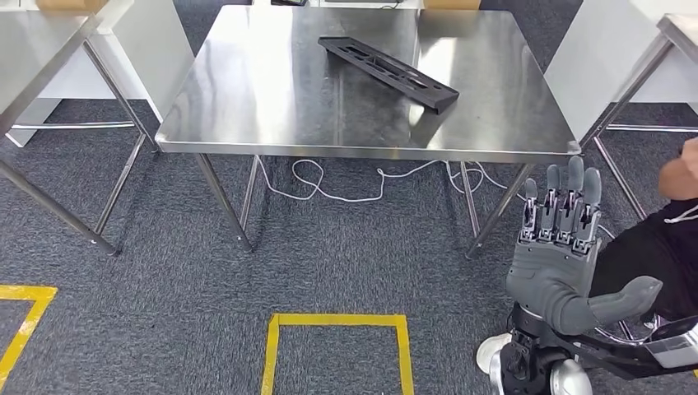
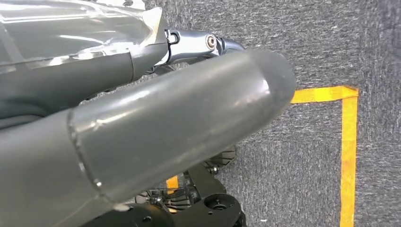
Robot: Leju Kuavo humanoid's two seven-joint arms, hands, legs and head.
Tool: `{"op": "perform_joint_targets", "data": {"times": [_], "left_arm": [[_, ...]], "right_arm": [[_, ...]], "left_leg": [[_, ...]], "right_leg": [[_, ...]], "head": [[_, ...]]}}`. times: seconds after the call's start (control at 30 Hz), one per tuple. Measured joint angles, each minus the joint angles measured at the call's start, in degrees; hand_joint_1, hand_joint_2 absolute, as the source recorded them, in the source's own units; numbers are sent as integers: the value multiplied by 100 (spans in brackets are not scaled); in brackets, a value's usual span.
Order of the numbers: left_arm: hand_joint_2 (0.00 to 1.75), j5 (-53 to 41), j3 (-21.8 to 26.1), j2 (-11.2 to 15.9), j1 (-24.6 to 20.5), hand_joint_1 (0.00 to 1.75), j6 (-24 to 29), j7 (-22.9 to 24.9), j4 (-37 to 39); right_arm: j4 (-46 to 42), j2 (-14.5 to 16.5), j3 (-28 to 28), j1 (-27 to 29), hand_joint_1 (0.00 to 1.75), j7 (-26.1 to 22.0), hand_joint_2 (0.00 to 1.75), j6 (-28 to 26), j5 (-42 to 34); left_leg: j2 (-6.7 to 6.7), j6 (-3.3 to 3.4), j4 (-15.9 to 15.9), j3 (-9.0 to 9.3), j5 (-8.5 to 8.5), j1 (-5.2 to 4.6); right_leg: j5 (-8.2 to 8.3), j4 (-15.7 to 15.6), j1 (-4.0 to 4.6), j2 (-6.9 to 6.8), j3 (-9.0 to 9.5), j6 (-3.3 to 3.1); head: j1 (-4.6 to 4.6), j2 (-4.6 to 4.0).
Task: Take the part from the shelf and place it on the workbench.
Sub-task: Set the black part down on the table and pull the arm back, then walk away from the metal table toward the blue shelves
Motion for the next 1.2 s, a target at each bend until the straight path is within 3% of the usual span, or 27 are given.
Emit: {"op": "perform_joint_targets", "data": {"times": [0.03, 0.07, 0.13, 0.17, 0.2, 0.23, 0.3, 0.33, 0.4, 0.47, 0.53, 0.57, 0.6, 0.67, 0.7, 0.73, 0.8, 0.83, 0.87, 0.93, 0.97, 1.03, 1.07, 1.1, 1.13, 1.2], "left_arm": [[0, -9, 6, 4, 5, 0, -2, 3, -1], [0, -17, 17, 9, 10, 0, -4, 7, -1], [0, -33, 42, 15, 15, 0, -9, 10, -1], [0, -42, 50, 15, 16, 0, -10, 11, -1], [0, -53, 55, 14, 17, 0, -11, 11, -1], [0, -63, 58, 15, 17, 0, -10, 11, -1], [0, -76, 64, 15, 20, 0, -3, 16, -6], [0, -81, 67, 15, 19, 0, 1, 22, -10], [0, -95, 74, 15, 18, 0, 7, 39, -23], [0, -120, 83, 14, 27, 0, 14, 46, -38], [0, -159, 89, 0, 40, 0, 17, 27, -48], [0, -179, 89, -10, 44, 0, 16, 11, -58], [0, -195, 89, -22, 47, 0, 14, -4, -73], [0, -224, 89, -38, 50, 0, 4, -21, -113], [0, -236, 89, -43, 52, 0, -3, -22, -130], [0, -248, 90, -49, 54, 0, -9, -24, -144], [0, -259, 92, -61, 57, 0, -22, -22, -159], [0, -261, 94, -68, 59, 0, -30, -21, -163], [0, -262, 96, -73, 65, 0, -37, -17, -176], [0, -262, 102, -81, 81, 0, -46, -9, -211], [0, -261, 110, -83, 91, 0, -48, -6, -229], [0, -253, 148, -85, 114, 0, -49, -1, -240], [0, -246, 180, -85, 126, 0, -50, 3, -243], [0, -234, 208, -86, 138, 0, -50, 5, -245], [0, -224, 228, -88, 148, 0, -50, 7, -246], [0, -204, 249, -91, 157, 0, -51, 9, -250]], "right_arm": [[8, 3, -4, 7, 0, 10, 0, 2, -1], [18, 9, -9, 11, 0, 20, 0, 4, -3], [35, 25, -18, 14, 0, 42, 0, 7, -5], [40, 30, -22, 14, 0, 52, 0, 4, 4], [45, 33, -25, 14, 0, 59, 0, -2, 22], [50, 33, -27, 16, 0, 64, 0, -14, 43], [63, 27, -33, 32, 0, 52, 0, -51, 60], [74, 24, -36, 50, 0, 30, 0, -74, 42], [102, 16, -45, 83, 0, -41, 0, -102, -14], [132, 7, -49, 87, 0, -108, 0, -109, -42], [156, -11, -49, 77, 0, -138, 0, -115, -34], [164, -27, -49, 70, 0, -137, 0, -125, -26], [168, -44, -49, 62, 0, -130, 0, -141, -18], [176, -79, -49, 46, 0, -105, 0, -187, -13], [183, -95, -49, 43, 0, -98, 0, -207, -16], [192, -108, -49, 42, 0, -92, 0, -221, -21], [208, -132, -49, 41, 0, -88, 0, -231, -30], [214, -141, -49, 40, 0, -87, 0, -234, -31], [217, -150, -48, 34, 0, -87, 0, -237, -32], [222, -162, -39, 22, 0, -87, 0, -240, -34], [229, -166, -34, 16, 0, -87, 0, -241, -36], [257, -170, -24, 10, 0, -86, 0, -242, -41], [276, -171, -14, 7, 0, -86, 0, -242, -43], [296, -172, 3, 0, 0, -85, 0, -242, -44], [315, -172, 21, -9, 0, -84, 0, -243, -45], [351, -172, 57, -32, 0, -74, 0, -249, -38]], "left_leg": [[-7, -29, 27, -33, -42, 12], [-15, -57, 113, -77, -187, 26], [-35, -102, 591, -208, -755, 50], [-40, -121, 954, -274, -1027, 57], [-46, -140, 1307, -318, -1185, 63], [-48, -152, 1556, -310, -1197, 69], [-48, -149, 1517, -43, -917, 85], [-52, -135, 1217, 207, -825, 91], [-75, -96, 491, 725, -923, 78], [-96, -36, 108, 938, -1068, 31], [-77, 52, 29, 882, -967, 8], [-61, 97, 5, 826, -895, 10], [-42, 140, -20, 756, -814, 20], [-23, 183, -32, 580, -658, 25], [-17, 186, -29, 477, -578, 24], [-13, 176, -25, 364, -493, 25], [-5, 139, -11, 133, -325, 34], [-3, 110, 6, 22, -245, 42], [-3, 72, 30, -76, -173, 43], [-6, -6, 63, -184, -39, 36], [-7, -35, 58, -197, 27, 30], [-8, -83, 32, -193, 122, 50], [-12, -105, 72, -213, 45, 68], [-16, -131, 203, -249, -163, 84], [-24, -151, 442, -303, -474, 97], [-40, -182, 1176, -415, -1117, 98]], "right_leg": [[45, 29, -24, -7, -54, -54], [98, 43, -49, -18, -109, -130], [231, 46, -61, -47, -241, -265], [299, 52, -42, -59, -320, -304], [365, 66, -21, -67, -401, -315], [427, 94, -4, -70, -493, -314], [523, 192, 10, -70, -692, -291], [558, 254, 11, -70, -797, -273], [624, 336, 18, -74, -942, -221], [705, 351, 16, -84, -992, -148], [765, 365, 9, -85, -1034, -72], [702, 425, 8, -75, -1083, -58], [543, 564, 9, -63, -1160, -69], [28, 1102, -8, -41, -1339, -129], [-175, 1425, -25, -37, -1400, -132], [-256, 1688, -45, -35, -1407, -93], [-61, 1791, -92, -34, -1205, 72], [92, 1575, -121, -34, -977, 154], [127, 1183, -144, -33, -668, 198], [-19, 390, -118, -19, -159, 151], [-114, 173, -86, -11, -46, 98], [-80, 148, -77, -12, -95, -14], [-29, 163, -90, -22, -139, -78], [34, 167, -104, -34, -197, -154], [106, 168, -110, -47, -267, -223], [254, 176, -65, -63, -427, -300]], "head": [[-11, 0], [-23, 0], [-56, -1], [-63, -1], [-68, -2], [-68, -2], [-69, -1], [-69, -1], [-70, 0], [-70, 0], [-67, -1], [-71, -1], [-54, -1], [-26, -1], [-9, 0], [-3, -1], [5, 0], [5, 0], [7, 1], [0, 0], [-10, 0], [-29, 0], [-35, 0], [-37, -1], [-43, -1], [-51, -1]]}}
